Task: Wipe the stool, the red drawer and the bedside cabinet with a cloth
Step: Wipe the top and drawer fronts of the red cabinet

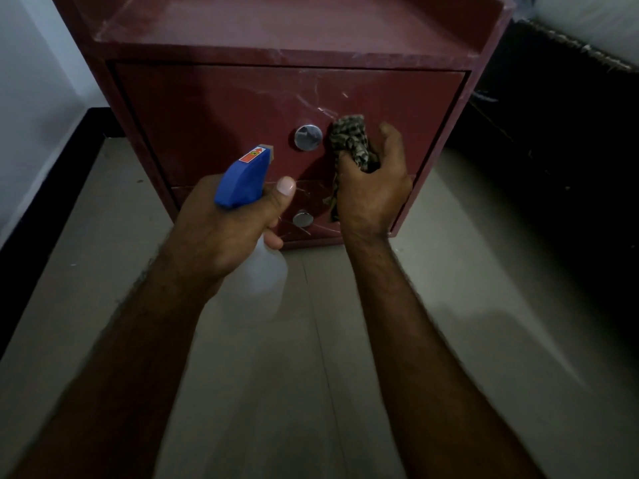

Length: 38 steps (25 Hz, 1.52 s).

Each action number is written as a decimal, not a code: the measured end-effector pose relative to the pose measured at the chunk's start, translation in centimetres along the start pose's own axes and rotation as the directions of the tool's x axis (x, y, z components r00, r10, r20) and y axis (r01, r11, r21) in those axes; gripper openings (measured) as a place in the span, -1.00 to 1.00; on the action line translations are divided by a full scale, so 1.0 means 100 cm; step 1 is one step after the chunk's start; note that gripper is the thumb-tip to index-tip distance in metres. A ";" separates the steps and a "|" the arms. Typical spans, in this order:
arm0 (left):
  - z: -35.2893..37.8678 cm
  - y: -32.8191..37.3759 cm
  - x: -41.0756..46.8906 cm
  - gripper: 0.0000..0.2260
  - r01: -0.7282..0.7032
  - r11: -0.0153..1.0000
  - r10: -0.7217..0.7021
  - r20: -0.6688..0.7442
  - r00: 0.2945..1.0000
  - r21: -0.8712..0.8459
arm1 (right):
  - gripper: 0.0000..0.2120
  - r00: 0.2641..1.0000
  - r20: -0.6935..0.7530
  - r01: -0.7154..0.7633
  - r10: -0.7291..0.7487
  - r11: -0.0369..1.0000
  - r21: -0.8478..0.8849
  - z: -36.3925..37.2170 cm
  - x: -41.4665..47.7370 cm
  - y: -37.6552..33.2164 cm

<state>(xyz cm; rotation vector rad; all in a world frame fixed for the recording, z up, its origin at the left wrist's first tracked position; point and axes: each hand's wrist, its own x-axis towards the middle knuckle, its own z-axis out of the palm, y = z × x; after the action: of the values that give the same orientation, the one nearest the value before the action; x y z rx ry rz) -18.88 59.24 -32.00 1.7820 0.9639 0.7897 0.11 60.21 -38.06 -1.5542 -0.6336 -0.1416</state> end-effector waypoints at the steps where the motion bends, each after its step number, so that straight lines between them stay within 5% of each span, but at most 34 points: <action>1: 0.001 0.000 0.000 -0.88 0.001 1.000 -0.001 -0.001 1.000 -0.003 | -0.46 0.999 -0.002 0.036 -0.036 0.999 0.008 0.002 0.002 -0.005; 11: -0.009 0.000 0.001 -0.84 -0.003 1.000 0.003 -0.034 0.999 0.016 | -0.47 0.996 0.042 0.082 -0.078 0.993 -0.086 0.001 -0.006 0.016; 18: -0.010 -0.002 0.000 -0.83 -0.001 1.000 0.001 -0.041 0.999 0.005 | -0.44 0.954 0.061 0.299 -0.292 0.939 -0.172 0.008 0.019 -0.006; 23: -0.015 -0.002 0.002 -0.84 -0.015 1.000 0.014 -0.040 0.999 -0.006 | -0.37 0.978 0.080 0.206 -0.192 0.951 -0.232 -0.004 0.017 0.012; 38: -0.021 0.000 0.000 -0.86 -0.017 1.000 0.017 -0.058 0.998 0.002 | -0.39 0.939 0.122 0.341 -0.320 0.906 -0.249 0.017 0.018 -0.032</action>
<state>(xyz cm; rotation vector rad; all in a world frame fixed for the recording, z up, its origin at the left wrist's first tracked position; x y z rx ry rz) -20.65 60.14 -31.19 1.7795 0.9887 0.8557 -0.35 62.24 -34.58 -1.7053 -0.9722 -0.4400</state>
